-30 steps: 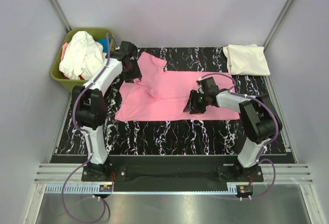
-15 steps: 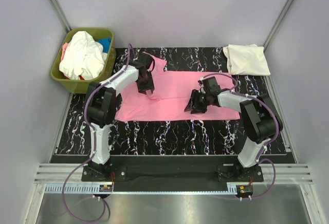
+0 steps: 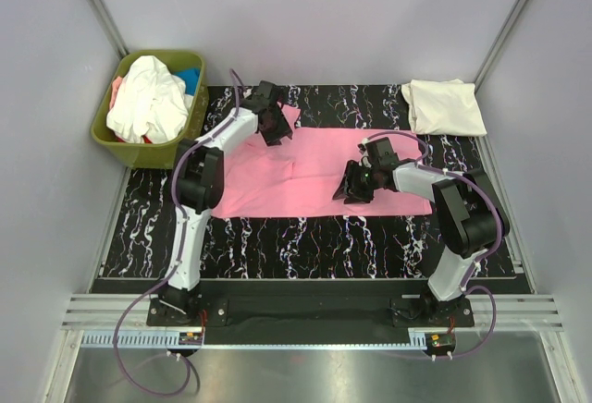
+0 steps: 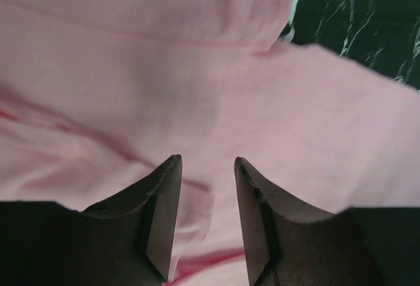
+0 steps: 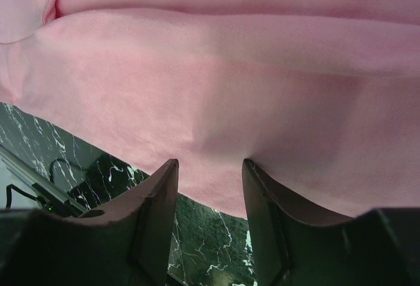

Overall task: Fold and stack the t-shirts
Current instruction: Fold the tshirt

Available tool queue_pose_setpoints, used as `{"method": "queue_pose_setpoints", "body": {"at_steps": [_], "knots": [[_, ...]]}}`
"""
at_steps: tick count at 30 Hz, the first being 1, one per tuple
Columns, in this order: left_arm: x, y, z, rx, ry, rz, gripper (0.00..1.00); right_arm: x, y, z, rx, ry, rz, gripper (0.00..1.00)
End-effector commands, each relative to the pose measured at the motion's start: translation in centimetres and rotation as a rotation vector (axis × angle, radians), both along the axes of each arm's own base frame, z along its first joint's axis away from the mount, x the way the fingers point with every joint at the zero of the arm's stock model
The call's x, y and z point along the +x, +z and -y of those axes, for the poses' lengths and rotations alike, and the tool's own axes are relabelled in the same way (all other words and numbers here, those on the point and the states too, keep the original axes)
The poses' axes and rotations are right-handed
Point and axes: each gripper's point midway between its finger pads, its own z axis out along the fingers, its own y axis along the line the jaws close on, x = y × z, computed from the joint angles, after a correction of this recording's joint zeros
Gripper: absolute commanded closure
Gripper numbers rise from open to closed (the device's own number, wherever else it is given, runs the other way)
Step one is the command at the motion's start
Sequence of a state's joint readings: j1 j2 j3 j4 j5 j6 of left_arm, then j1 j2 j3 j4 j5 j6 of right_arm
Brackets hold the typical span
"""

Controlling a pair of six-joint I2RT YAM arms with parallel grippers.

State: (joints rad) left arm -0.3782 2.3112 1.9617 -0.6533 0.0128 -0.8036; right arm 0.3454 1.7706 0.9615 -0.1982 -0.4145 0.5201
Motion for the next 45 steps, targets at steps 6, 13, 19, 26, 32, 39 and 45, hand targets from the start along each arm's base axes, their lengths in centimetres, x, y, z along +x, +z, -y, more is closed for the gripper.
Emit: {"method": "queue_pose_setpoints", "body": {"at_steps": [6,13,19,26,32,39,45], "knots": [[10.3,8.4,-3.2,-0.171,0.003,0.375,0.43,0.6,0.5,-0.2,0.047,0.008,0.025,0.49],[15.4,10.8,-7.0,-0.35,-0.037,0.579,0.35,0.6,0.6,-0.3,0.076,0.011,0.029,0.49],[19.2,10.4,-10.0,-0.363,0.029,0.645,0.3,0.6,0.6,-0.5,0.086,0.014,0.028,0.5],[21.8,6.6,-11.5,-0.337,0.113,0.639,0.28,0.6,0.8,-0.6,0.101,0.014,0.038,0.5],[20.5,2.0,-11.9,-0.292,0.197,0.472,0.35,0.8,0.8,-0.5,0.11,0.007,0.042,0.51],[16.8,-1.7,-12.3,-0.149,0.269,0.262,0.36,0.8,0.8,-0.4,0.118,0.004,0.037,0.51],[15.9,0.1,-11.6,0.081,0.199,0.316,0.3,0.8,0.9,-0.4,0.122,0.004,0.038,0.51]]}}
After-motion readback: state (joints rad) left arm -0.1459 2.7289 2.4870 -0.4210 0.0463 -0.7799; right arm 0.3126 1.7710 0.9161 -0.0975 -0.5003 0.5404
